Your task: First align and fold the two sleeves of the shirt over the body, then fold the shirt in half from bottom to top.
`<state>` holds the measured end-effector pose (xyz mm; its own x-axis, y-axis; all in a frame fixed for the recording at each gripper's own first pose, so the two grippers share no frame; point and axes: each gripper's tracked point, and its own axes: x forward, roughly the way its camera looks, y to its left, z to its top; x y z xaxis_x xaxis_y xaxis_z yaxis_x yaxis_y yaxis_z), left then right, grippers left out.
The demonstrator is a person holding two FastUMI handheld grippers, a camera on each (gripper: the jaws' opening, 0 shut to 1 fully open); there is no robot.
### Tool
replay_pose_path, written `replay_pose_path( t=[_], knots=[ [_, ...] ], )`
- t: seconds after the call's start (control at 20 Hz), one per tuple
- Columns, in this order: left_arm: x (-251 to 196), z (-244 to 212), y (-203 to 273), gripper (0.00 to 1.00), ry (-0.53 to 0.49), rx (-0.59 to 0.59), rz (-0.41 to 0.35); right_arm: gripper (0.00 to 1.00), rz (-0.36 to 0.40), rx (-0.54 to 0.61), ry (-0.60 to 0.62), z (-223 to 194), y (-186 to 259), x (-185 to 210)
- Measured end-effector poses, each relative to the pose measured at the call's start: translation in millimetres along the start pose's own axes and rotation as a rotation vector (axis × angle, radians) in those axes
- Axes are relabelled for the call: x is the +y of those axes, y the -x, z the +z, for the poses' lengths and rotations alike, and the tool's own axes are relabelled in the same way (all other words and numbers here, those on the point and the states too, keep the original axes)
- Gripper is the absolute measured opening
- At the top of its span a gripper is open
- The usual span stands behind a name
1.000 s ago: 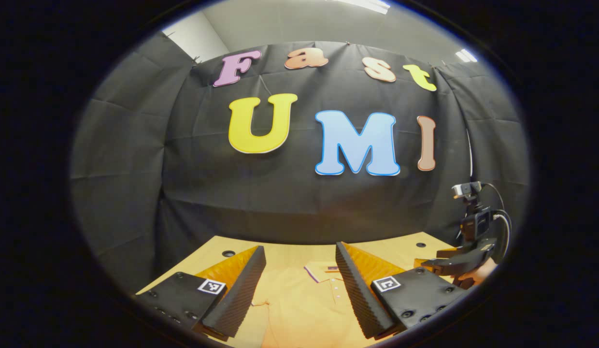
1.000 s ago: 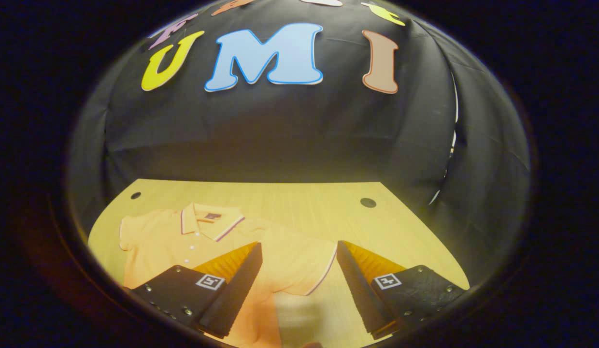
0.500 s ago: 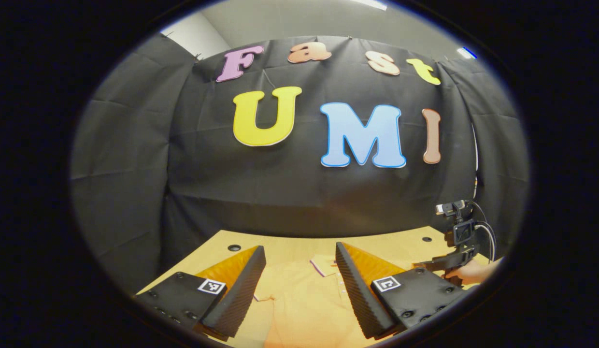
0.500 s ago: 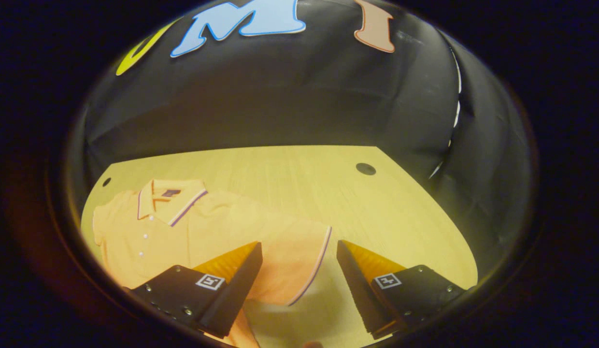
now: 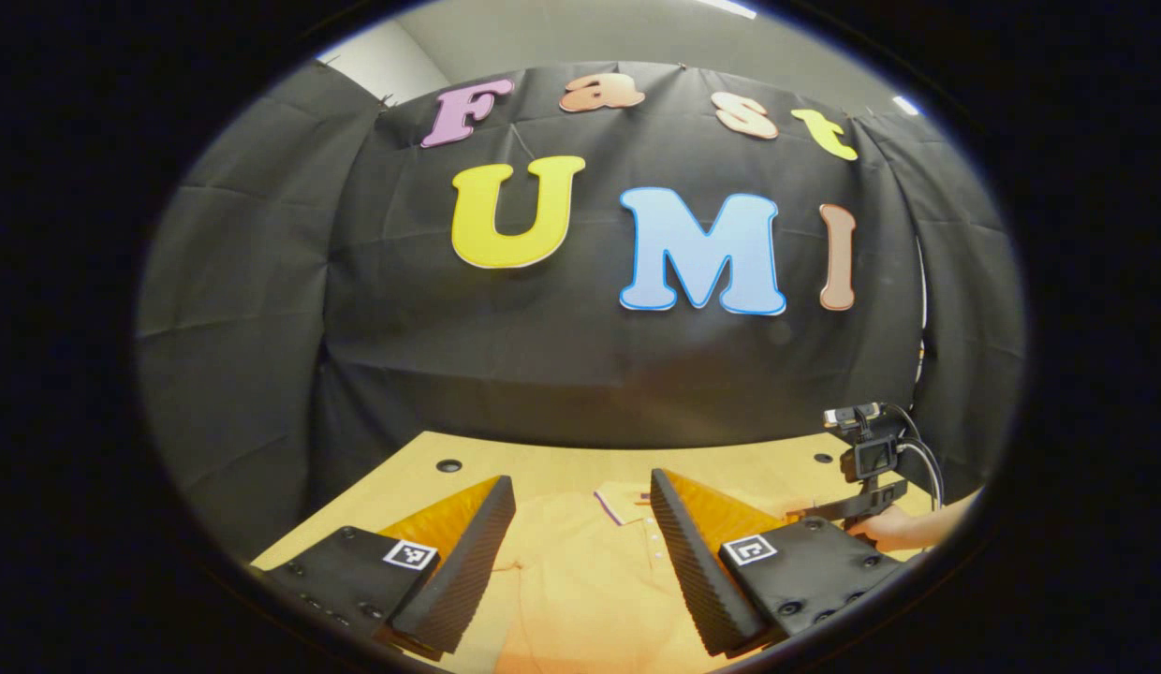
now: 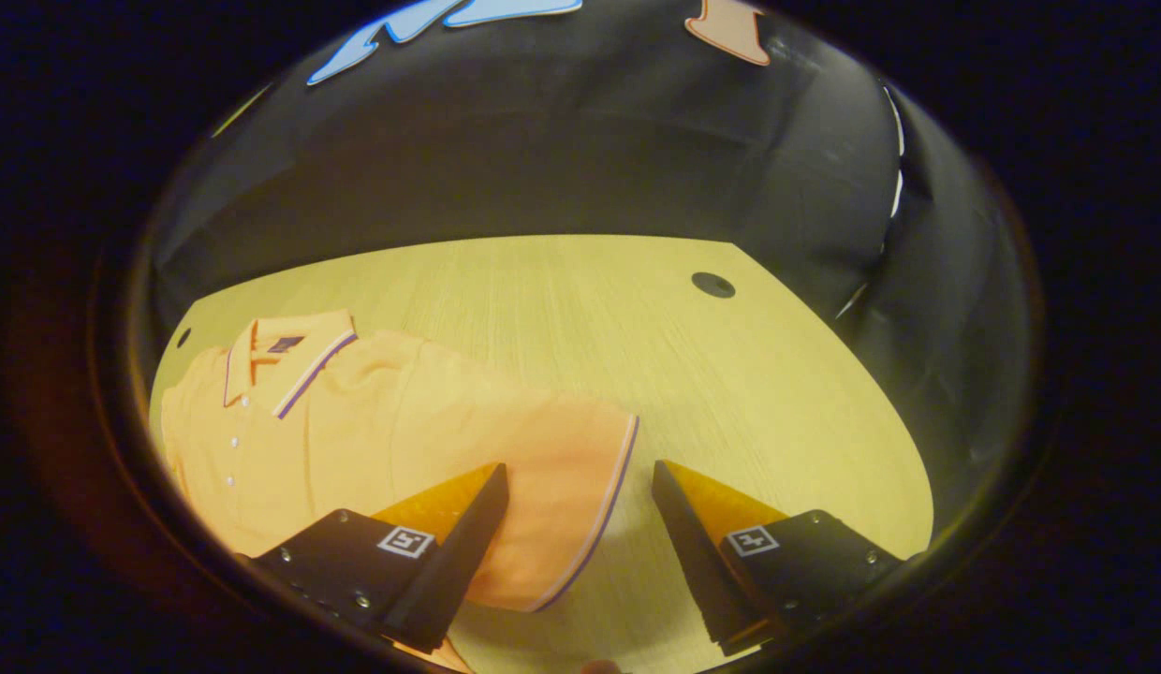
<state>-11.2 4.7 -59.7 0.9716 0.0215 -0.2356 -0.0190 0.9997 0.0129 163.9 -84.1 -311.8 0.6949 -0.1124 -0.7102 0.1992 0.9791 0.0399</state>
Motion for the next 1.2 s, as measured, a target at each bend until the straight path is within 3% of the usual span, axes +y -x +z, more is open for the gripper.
replay_pose_path(
  t=[0.15, 0.2, 0.3, 0.4, 0.45, 0.5, 0.65, 0.7, 0.85, 1.0, 1.2],
  knots=[
    [3, 3, 2, 0.95, -0.013, -0.006, 0.017, 0.94, 0.055, 0.024, -0.066, -3, -2, 10],
    [3, 4, 3, 0.94, -0.016, -0.007, 0.024, 0.82, 0.055, 0.027, -0.088, -3, -2, 10],
    [3, 8, 7, 0.94, -0.013, -0.016, 0.038, 0.73, 0.056, 0.031, -0.085, -3, -2, 10],
    [4, 11, 13, 0.94, -0.006, -0.031, 0.046, 0.49, 0.052, 0.032, -0.088, -3, -3, 11],
    [5, 10, 15, 0.94, -0.002, -0.037, 0.047, 0.52, 0.064, 0.042, -0.106, -3, -2, 15],
    [4, 10, 16, 0.94, 0.001, -0.039, 0.044, 0.16, 0.062, 0.038, -0.141, -1, 1, 15],
    [6, 11, 18, 0.94, 0.001, -0.045, 0.037, 0.17, 0.063, 0.042, -0.136, -4, -3, 17],
    [8, 11, 19, 0.94, 0.0, -0.042, 0.039, 0.04, 0.059, 0.04, -0.13, -2, 2, 17],
    [7, 17, 22, 0.94, -0.005, -0.059, 0.032, 0.05, 0.057, 0.047, -0.109, 1, 1, 19],
    [10, 17, 25, 0.95, -0.017, -0.062, 0.031, 0.05, 0.056, -0.03, -0.08, 21, 16, 22],
    [12, 15, 31, 0.94, 0.006, -0.062, 0.037, 0.05, 0.118, -0.111, 0.008, 43, 38, 41]
  ],
)
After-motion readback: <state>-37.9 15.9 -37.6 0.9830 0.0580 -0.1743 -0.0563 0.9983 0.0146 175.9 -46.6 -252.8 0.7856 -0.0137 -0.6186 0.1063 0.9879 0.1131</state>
